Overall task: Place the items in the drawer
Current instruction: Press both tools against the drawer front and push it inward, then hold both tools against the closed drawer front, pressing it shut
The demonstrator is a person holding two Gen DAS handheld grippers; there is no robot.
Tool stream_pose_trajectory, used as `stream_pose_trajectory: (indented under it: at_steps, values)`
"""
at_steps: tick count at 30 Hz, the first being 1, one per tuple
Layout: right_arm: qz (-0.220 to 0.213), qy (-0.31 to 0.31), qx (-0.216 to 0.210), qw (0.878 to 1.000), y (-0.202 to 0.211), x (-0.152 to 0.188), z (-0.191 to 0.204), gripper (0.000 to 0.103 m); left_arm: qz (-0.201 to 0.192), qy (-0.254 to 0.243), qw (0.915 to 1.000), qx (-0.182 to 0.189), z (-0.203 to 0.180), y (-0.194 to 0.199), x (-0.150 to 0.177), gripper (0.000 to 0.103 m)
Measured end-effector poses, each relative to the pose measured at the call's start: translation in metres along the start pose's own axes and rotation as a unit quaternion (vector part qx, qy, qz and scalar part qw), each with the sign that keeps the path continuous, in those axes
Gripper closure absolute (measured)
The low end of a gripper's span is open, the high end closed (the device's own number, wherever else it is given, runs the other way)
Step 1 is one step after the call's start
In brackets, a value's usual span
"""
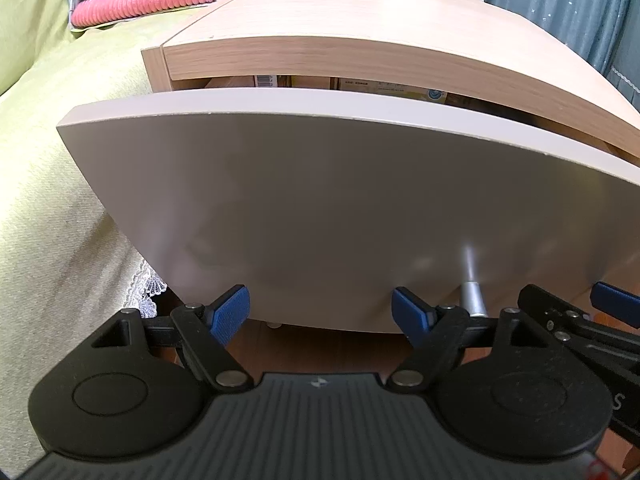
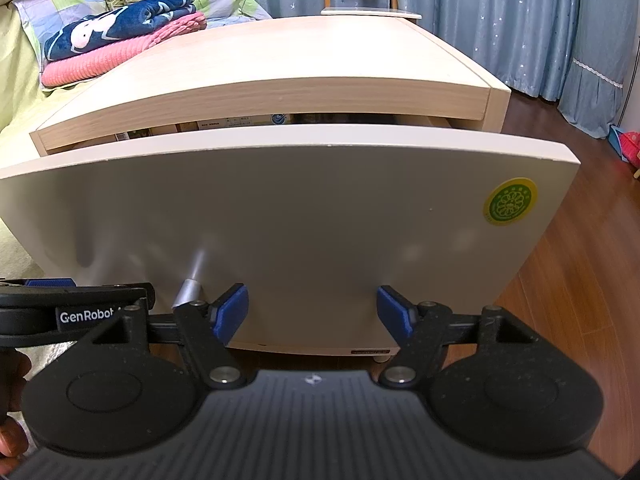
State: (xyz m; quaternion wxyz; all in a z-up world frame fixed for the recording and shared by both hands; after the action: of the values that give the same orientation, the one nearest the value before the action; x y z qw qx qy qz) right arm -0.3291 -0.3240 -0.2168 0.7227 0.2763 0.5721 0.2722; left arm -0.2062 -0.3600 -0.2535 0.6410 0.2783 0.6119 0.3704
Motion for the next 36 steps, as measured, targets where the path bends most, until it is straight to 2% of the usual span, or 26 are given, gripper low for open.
stream_pose_trajectory:
  at_steps: [36]
  values:
    - [-0.006, 0.000, 0.007, 1.000, -0.009, -0.007, 0.004, 0.030, 0.004, 0.018, 0.9998, 0.010, -0.011, 0.008, -0.014, 0.023]
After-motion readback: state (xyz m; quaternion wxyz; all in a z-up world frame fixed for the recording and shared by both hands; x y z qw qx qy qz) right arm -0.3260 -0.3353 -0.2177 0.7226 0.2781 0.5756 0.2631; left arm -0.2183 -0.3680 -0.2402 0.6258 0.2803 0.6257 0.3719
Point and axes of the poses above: each gripper's, at about its wrist camera, not at the fingertips, and y roughly against the way its jaws point, z to its left, x to its underside, the point moved 8 cm from there along -y, roughly the way its jaws point, and after that the axes turned 11 degrees about -y, right-handed, at the moved point
